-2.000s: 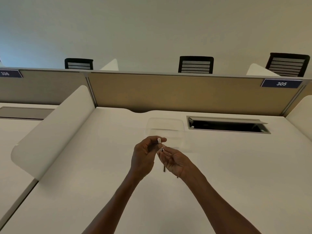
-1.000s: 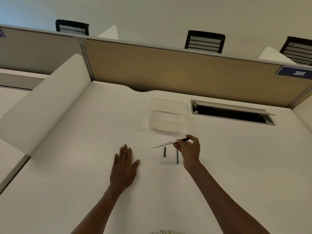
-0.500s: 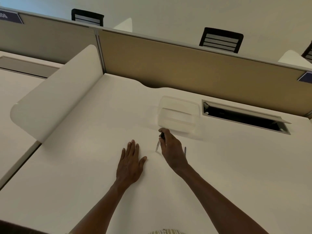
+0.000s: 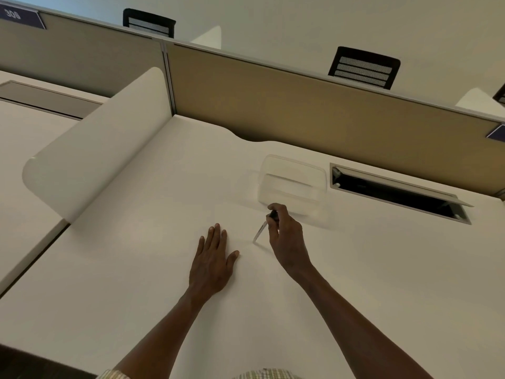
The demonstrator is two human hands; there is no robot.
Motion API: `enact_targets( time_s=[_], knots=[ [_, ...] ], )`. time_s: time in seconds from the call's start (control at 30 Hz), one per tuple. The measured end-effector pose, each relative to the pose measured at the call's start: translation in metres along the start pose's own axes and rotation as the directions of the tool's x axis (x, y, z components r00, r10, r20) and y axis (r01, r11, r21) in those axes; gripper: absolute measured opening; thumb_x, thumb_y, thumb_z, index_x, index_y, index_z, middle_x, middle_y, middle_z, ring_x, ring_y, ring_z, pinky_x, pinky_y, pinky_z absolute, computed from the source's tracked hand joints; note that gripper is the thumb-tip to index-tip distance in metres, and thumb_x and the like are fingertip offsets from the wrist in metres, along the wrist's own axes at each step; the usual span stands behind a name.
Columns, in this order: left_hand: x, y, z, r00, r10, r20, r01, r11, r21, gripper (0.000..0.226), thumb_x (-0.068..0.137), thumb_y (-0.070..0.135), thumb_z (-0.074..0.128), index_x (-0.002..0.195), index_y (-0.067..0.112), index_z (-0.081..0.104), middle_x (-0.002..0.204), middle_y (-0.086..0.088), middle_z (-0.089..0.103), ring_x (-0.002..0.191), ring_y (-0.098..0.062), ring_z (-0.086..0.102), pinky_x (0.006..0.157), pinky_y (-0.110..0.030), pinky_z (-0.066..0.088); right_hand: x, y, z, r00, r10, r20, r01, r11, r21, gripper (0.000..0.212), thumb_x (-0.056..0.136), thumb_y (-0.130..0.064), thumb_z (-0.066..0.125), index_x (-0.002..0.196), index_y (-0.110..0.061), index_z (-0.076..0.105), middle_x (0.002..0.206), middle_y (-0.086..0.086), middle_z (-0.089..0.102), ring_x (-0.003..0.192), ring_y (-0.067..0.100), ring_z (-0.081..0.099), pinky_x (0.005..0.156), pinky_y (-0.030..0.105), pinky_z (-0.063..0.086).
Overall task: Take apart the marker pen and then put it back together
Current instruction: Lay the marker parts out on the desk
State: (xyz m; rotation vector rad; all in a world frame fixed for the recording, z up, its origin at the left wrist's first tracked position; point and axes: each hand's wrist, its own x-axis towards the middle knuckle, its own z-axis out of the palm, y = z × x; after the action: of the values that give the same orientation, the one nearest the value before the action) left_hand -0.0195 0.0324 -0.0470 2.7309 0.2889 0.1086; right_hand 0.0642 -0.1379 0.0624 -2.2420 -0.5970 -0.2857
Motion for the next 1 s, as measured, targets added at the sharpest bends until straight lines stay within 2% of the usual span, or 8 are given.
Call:
enact_targets(
  time_s=[0.07,0.2,0.33,0.43,0.5,0.57,0.7,1.0],
  knots=[
    [0.000,0.000,0.000,1.000,-0.002,-0.001,0.002,1.000,0.000,0.071,0.100,0.051,0.028,0.154,0.008,0.012,0.164,-0.009,0.000,0.151,-0.019,-0.006,0.122,-0.037,0.000,0.002,-0.002,-0.003,1.000,-0.015,-0.026,0.015,1.000,0.008,0.024,0.097,-0.012,0.054,0.120,-0.016,0.049,0.091,0.001,0.068,0.081,0.014,0.065,0.071,0.017,0.047],
    [0.000,0.001,-0.001,1.000,-0.007,0.003,0.006,1.000,0.015,0.071,0.100,0.051,0.028,0.154,0.008,0.011,0.164,-0.008,-0.002,0.151,-0.019,-0.007,0.123,-0.037,0.001,0.008,-0.010,-0.009,0.992,-0.079,-0.099,0.081,0.997,0.010,0.024,0.097,-0.013,0.054,0.121,-0.015,0.049,0.089,0.004,0.069,0.080,0.016,0.066,0.071,0.025,0.053],
    [0.000,0.001,-0.001,1.000,-0.009,0.003,0.009,1.000,0.008,0.071,0.100,0.052,0.028,0.154,0.009,0.011,0.164,-0.008,-0.002,0.151,-0.018,-0.007,0.123,-0.037,0.001,0.011,-0.013,-0.008,0.982,-0.130,-0.134,0.131,0.991,-0.006,0.025,0.098,-0.016,0.054,0.122,-0.018,0.047,0.093,0.003,0.068,0.082,0.013,0.065,0.072,0.020,0.052],
    [-0.001,0.001,-0.001,1.000,-0.006,-0.008,0.006,1.000,0.000,0.071,0.100,0.051,0.030,0.154,0.008,0.012,0.164,-0.008,0.000,0.151,-0.019,-0.006,0.123,-0.037,0.001,0.004,-0.010,0.001,0.989,-0.143,-0.037,0.141,0.989,-0.039,0.026,0.099,-0.016,0.053,0.123,-0.021,0.045,0.094,0.002,0.068,0.082,0.011,0.064,0.071,0.018,0.050],
    [-0.001,0.002,-0.002,1.000,-0.003,-0.014,0.003,1.000,-0.004,0.071,0.100,0.051,0.030,0.154,0.007,0.014,0.164,-0.009,0.002,0.151,-0.019,-0.005,0.123,-0.037,0.001,-0.002,-0.006,0.008,0.987,-0.144,0.071,0.151,0.984,-0.095,0.025,0.098,-0.014,0.053,0.120,-0.021,0.043,0.091,0.002,0.067,0.079,0.016,0.064,0.067,0.023,0.050],
    [-0.001,0.002,-0.002,1.000,-0.001,-0.015,0.001,1.000,-0.006,0.071,0.100,0.051,0.030,0.154,0.007,0.014,0.164,-0.009,0.002,0.151,-0.019,-0.005,0.123,-0.037,0.001,-0.005,-0.004,0.011,0.984,-0.142,0.111,0.155,0.980,-0.125,0.025,0.097,-0.012,0.053,0.118,-0.021,0.042,0.085,0.001,0.065,0.072,0.018,0.062,0.062,0.027,0.050],
    [-0.001,0.001,-0.002,1.000,0.000,-0.017,0.000,1.000,-0.001,0.071,0.100,0.051,0.030,0.154,0.007,0.015,0.164,-0.009,0.002,0.151,-0.019,-0.004,0.123,-0.037,0.002,0.001,-0.004,0.010,0.984,-0.125,0.127,0.143,0.980,-0.139,0.026,0.096,-0.012,0.053,0.117,-0.022,0.042,0.080,-0.001,0.062,0.068,0.015,0.059,0.060,0.027,0.049],
    [-0.001,0.002,-0.001,1.000,0.000,-0.028,-0.001,1.000,-0.022,0.072,0.100,0.051,0.031,0.154,0.007,0.014,0.163,-0.008,0.002,0.151,-0.020,-0.004,0.123,-0.037,0.002,-0.002,-0.001,0.009,0.990,-0.109,0.086,0.119,0.984,-0.133,0.026,0.097,-0.013,0.053,0.120,-0.020,0.042,0.096,0.001,0.067,0.076,0.019,0.064,0.065,0.029,0.051]
  ],
)
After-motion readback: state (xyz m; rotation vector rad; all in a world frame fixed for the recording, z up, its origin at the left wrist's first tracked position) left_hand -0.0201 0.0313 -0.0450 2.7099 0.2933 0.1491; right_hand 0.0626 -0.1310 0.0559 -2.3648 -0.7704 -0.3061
